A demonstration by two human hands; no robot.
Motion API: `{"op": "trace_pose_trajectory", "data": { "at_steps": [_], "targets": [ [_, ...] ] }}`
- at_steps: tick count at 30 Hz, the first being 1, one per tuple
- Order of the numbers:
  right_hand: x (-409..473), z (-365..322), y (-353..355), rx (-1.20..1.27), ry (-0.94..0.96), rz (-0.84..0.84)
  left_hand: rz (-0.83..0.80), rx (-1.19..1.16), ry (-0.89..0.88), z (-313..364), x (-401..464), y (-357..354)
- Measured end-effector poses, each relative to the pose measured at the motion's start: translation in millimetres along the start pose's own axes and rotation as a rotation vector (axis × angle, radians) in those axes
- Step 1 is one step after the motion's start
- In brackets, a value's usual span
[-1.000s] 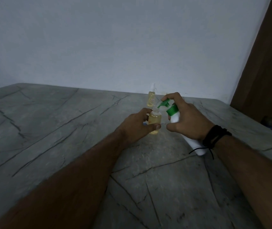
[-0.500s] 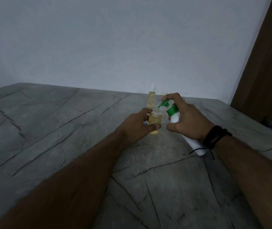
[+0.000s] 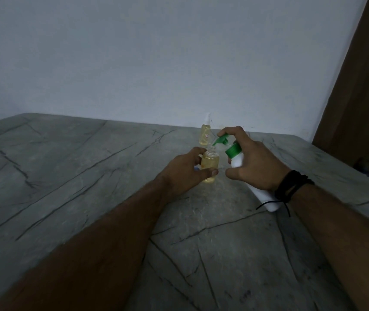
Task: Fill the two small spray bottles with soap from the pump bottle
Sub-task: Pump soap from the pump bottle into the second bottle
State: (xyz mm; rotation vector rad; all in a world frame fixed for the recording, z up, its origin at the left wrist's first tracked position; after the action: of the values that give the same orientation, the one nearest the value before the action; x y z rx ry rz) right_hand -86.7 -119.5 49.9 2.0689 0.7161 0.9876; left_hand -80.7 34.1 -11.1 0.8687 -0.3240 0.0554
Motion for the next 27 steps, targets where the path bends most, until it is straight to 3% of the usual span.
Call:
{"op": "trace_pose_trajectory", "data": {
  "at_steps": [27],
  "targets": [
    [-0.7, 1.5, 1.2, 0.007, -0.004, 0.008, 0.003, -0.004, 0.011, -4.7, 2.2, -0.9]
  ]
}}
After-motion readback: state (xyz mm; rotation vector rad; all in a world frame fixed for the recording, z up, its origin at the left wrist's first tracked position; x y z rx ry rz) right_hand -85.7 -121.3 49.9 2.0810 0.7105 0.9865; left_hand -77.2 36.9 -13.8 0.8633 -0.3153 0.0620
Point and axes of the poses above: each hand's wrist, its own x-axis towards the middle knuckle, its own y-axis out of the back of the hand, z = x × y, the point moved 8 cm from there along x, towards the middle knuckle, and after that the axes turned 8 degrees about -z, right-handed, at the moved point
